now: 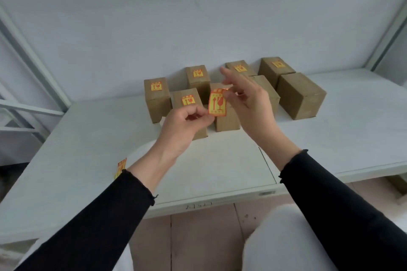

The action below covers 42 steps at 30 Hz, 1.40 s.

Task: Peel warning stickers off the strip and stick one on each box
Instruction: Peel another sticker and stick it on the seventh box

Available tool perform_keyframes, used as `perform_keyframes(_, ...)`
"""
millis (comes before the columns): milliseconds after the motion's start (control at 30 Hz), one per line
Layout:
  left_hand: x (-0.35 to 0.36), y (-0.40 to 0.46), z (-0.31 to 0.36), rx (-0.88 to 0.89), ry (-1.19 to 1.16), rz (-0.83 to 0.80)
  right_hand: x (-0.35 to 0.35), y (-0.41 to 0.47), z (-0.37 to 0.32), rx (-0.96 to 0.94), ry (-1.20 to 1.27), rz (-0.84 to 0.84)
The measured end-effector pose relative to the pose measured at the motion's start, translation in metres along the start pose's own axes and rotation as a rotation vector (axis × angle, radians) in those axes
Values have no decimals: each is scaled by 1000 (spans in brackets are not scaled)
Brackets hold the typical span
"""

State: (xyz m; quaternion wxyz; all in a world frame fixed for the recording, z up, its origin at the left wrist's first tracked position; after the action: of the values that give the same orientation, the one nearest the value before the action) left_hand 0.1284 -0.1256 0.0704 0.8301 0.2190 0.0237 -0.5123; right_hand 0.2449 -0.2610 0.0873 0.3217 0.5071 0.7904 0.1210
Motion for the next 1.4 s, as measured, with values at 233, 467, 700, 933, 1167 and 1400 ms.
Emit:
perform_keyframes(233, 52, 39, 14, -3, 43, -89, -51, 18, 38, 247, 190, 71)
perform_keyframes(467, 115, 116, 20, -46, 109, -102, -96, 77, 81, 344, 33, 156)
perform_keyframes(700, 156, 190, -19, -243, 232, -167, -90, 132, 138, 442, -318, 93)
perform_keyframes(933, 168, 211, -48, -367, 326, -219, -66, 146, 184, 542, -464, 29)
perform_keyframes(1167, 177, 221, -58, -424, 311, -273, -62, 145, 198, 583, -494, 59)
perform_keyframes(1400, 177, 223, -63, -450, 291, -303, -59, 145, 197, 582, -530, 56)
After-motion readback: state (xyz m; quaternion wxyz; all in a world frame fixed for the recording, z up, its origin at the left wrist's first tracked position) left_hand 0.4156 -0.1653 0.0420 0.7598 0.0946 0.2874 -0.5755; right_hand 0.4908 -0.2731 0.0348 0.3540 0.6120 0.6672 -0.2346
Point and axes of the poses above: each hand's wrist, its own y-axis towards the middle knuckle, its own x-axis out of the palm, z = x × y, the point moved 2 cm from there along y, towards the middle knuckle, and after that the axes turned 10 degrees about x, right-handed, at the moved point
